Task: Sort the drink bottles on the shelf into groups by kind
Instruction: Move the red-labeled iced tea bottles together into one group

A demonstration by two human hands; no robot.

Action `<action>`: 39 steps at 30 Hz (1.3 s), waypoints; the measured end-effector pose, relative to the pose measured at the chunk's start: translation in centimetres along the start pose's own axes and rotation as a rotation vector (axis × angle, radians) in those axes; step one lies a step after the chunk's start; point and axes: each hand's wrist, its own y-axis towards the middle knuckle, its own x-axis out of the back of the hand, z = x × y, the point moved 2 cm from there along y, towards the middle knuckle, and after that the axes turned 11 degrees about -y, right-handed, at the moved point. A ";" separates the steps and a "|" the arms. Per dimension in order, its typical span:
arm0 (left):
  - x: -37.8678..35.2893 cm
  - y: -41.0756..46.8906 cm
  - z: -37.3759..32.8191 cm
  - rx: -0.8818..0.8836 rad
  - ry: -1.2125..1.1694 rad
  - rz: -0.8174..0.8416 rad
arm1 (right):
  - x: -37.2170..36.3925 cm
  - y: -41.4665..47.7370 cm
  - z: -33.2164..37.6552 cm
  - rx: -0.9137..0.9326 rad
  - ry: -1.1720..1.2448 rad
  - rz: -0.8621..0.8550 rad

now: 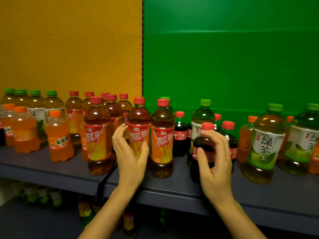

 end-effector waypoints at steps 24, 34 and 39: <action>5.4 0.5 1.3 0.344 -0.289 0.402 | -9.8 -4.2 4.1 -0.567 0.068 0.196; 13.8 2.4 -0.7 0.297 -0.414 0.134 | -11.9 -4.2 11.2 -0.463 0.260 0.331; 19.6 4.7 1.5 0.273 -0.313 0.021 | -15.5 -5.0 14.5 -0.458 0.350 0.414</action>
